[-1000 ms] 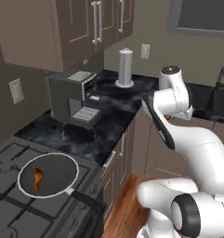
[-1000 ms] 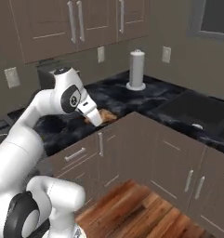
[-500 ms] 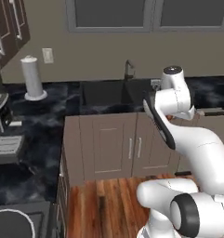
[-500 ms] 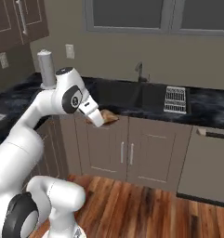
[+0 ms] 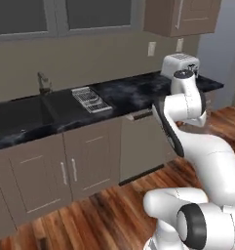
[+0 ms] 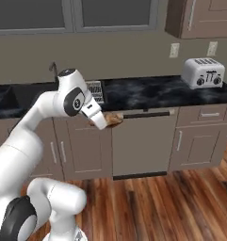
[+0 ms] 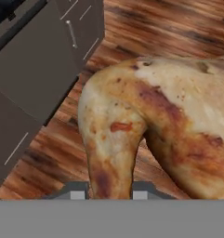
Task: Take the chicken drumsticks from the pan and place one on each plate on the dining counter.
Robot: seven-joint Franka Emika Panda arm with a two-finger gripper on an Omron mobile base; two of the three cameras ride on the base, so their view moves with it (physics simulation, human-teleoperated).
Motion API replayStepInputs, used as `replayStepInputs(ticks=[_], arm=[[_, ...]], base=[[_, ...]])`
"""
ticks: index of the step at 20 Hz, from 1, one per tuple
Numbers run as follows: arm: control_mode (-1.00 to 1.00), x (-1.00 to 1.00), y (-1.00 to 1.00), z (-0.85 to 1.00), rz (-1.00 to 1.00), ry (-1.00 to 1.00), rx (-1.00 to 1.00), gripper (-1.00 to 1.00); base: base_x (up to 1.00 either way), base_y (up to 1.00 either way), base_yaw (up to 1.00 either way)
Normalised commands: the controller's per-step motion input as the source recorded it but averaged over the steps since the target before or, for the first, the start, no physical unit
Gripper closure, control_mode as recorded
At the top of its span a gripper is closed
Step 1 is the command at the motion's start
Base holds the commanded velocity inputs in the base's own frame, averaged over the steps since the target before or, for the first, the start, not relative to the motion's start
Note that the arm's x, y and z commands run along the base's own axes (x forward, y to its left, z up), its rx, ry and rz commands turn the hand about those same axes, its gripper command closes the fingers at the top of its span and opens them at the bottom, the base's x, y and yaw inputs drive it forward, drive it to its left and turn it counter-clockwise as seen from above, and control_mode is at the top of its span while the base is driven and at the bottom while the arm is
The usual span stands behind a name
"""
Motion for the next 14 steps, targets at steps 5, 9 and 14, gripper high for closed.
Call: replayStepInputs(ticks=[5,9,14], arm=[[1.0,0.0,0.0,0.0,0.0,0.0,0.0,1.0],[1.0,0.0,0.0,0.0,0.0,0.0,0.0,1.0],[1.0,0.0,0.0,0.0,0.0,0.0,0.0,1.0]], base=[[0.52,-0.97,-0.56],[0.51,-0.59,-0.64],[0.71,-0.35,-0.64]])
